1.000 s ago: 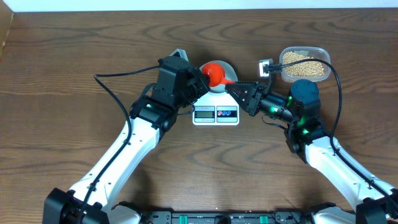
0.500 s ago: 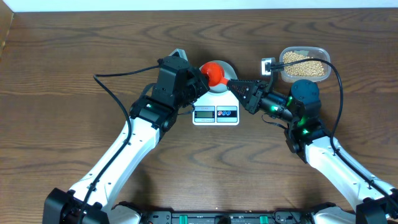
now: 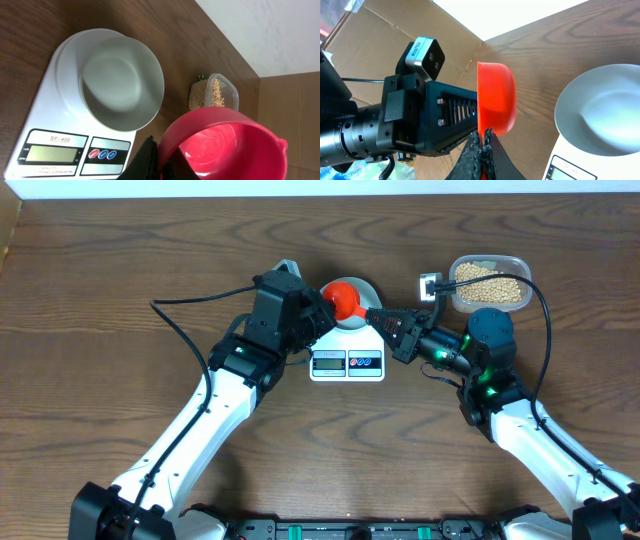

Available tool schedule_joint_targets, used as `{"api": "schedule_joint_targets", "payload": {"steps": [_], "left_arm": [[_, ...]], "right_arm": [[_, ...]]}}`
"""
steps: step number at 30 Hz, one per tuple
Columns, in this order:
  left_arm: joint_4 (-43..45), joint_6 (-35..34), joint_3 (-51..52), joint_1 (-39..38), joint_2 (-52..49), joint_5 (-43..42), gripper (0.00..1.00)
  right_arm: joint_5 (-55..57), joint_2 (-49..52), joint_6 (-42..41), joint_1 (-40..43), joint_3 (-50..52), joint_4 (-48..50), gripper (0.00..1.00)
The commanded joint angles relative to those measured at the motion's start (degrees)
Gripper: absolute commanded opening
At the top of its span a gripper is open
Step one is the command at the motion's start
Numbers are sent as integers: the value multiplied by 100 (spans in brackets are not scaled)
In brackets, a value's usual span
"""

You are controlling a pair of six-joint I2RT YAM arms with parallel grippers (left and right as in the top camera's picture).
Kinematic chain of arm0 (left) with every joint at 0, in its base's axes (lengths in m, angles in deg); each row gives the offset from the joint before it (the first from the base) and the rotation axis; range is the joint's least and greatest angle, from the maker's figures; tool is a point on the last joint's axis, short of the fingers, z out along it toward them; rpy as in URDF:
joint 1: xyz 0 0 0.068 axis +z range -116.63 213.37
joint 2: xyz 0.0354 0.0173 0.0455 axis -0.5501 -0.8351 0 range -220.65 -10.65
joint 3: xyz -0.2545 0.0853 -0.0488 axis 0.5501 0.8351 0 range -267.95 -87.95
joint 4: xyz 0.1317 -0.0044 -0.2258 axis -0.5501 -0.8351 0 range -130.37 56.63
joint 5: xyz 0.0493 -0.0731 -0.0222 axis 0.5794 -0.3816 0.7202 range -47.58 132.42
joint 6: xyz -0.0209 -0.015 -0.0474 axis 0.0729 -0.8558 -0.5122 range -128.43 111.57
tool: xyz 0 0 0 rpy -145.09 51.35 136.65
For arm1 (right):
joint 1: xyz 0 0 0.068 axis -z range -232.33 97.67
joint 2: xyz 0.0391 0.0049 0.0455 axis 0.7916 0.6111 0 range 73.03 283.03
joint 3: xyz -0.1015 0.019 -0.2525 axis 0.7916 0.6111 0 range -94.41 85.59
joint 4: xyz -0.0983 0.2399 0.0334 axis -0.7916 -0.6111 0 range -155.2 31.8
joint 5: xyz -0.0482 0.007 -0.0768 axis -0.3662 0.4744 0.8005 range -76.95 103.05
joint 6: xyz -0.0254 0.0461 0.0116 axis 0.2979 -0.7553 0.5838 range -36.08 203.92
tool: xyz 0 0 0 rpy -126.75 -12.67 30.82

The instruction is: Scoop item into bowl and weigh 50g on scale

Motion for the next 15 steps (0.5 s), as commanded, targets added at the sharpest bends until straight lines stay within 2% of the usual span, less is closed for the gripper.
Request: {"api": "schedule_joint_targets", "payload": {"steps": [1, 15], "left_arm": [[-9, 35, -7, 4, -17, 55, 7], [35, 35, -7, 4, -17, 57, 8]], "right_arm": [[28, 7, 181, -15, -105, -7, 1], [39, 7, 498, -15, -105, -31, 1]]}}
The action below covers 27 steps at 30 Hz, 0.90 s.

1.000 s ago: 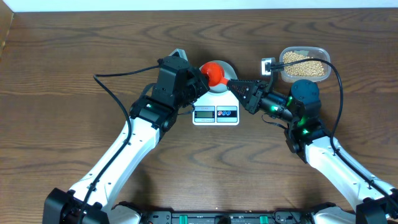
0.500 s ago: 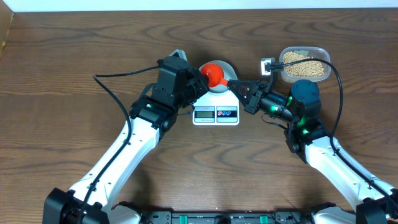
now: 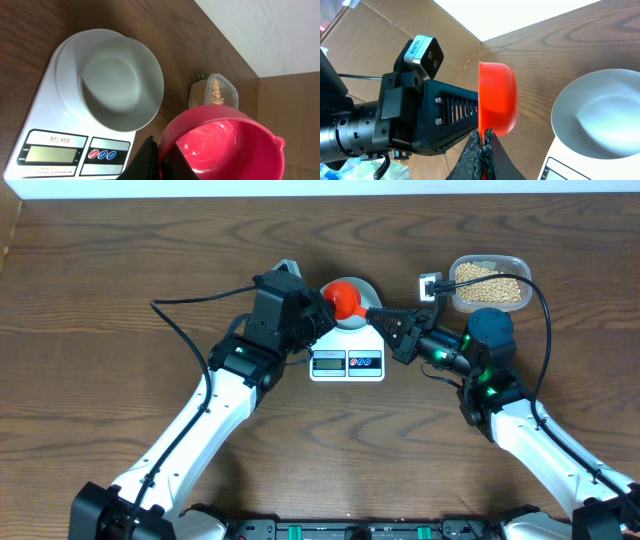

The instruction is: Scoop item into bowl and weigh 50g on scale

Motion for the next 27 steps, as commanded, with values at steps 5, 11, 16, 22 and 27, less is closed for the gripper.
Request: {"api": "schedule_joint_targets", "payload": {"steps": [5, 11, 16, 22, 27], "left_arm": [[50, 35, -7, 15, -17, 98, 35], [68, 155, -7, 70, -15, 98, 40], [52, 662, -7, 92, -15, 98, 44], [2, 1145, -7, 92, -15, 101, 54], [-332, 1185, -7, 92, -17, 103, 73]], "right_arm": [[505, 7, 380, -11, -105, -9, 1], [841, 7, 946, 70, -105, 7, 1], [968, 7, 1191, 483, -118, 173, 1], [922, 7, 1322, 898, -122, 444, 1], [975, 7, 1342, 1069, -122, 868, 1]]}}
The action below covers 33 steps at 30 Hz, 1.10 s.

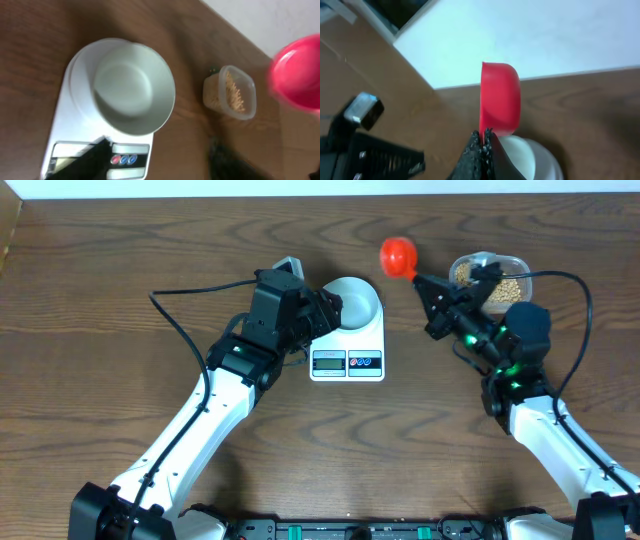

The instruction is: Scoop item into bowl and weigh 50g on scale

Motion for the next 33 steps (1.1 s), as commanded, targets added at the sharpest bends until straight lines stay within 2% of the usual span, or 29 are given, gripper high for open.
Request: {"api": "schedule_joint_targets", "payload": {"steps": [1, 7, 8, 10, 12, 13, 20, 24, 33], "left_arm": [[-240, 227, -7, 17, -17, 83, 73], [-667, 227, -7, 17, -17, 79, 72], [-684, 229, -7, 17, -17, 79, 60], [-684, 356, -7, 20, -17, 92, 29], [-713, 584, -7, 17, -17, 192, 12], [-726, 710, -7, 17, -17, 190, 7], [-756, 1462, -7, -157, -17, 188, 7], [-778, 1604, -9, -378, -17, 188, 7], [-1484, 2129, -229, -988, -42, 726, 7]], "right_arm": [[151, 7, 166, 90, -120, 369, 1], [837, 7, 164, 92, -122, 704, 1], [979, 7, 164, 92, -122, 702, 1], [1226, 7, 166, 92, -122, 710, 1], [1357, 7, 166, 92, -122, 728, 1], [1460, 7, 166, 92, -122, 730, 1], [1694, 7, 166, 92, -125, 748, 1], [1692, 7, 164, 92, -125, 750, 1], [1692, 7, 164, 92, -125, 750, 1]]}}
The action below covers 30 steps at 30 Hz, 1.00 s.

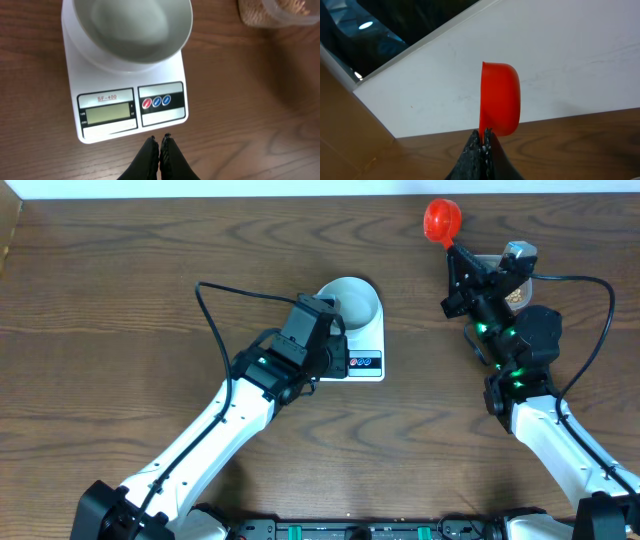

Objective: Scoop item into bowl and weigh 50g on scale
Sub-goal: 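Move the left gripper over the scale's buttons while right holds scoop up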

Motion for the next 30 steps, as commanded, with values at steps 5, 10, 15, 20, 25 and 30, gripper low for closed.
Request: {"api": "schedule_joint_targets", "payload": {"steps": [5, 10, 15, 20, 25, 30], "left_arm": [[-236, 702, -396, -407, -260, 315, 8], [-612, 1130, -883, -601, -918, 376, 7], [-684, 1207, -1213, -610, -1537, 374, 7], [-673, 1207, -1213, -610, -1657, 380, 7], [-656, 1204, -1211, -610, -1657, 671, 7], [-649, 1204, -1211, -610, -1657, 673, 7]], "right_arm": [[74, 7, 105, 39, -111, 35, 1], [72, 7, 105, 39, -111, 33, 1], [70, 7, 105, 39, -111, 26, 1], [70, 7, 105, 39, -111, 7, 1], [70, 7, 105, 39, -111, 0, 1], [72, 7, 107, 39, -111, -136, 1]]}}
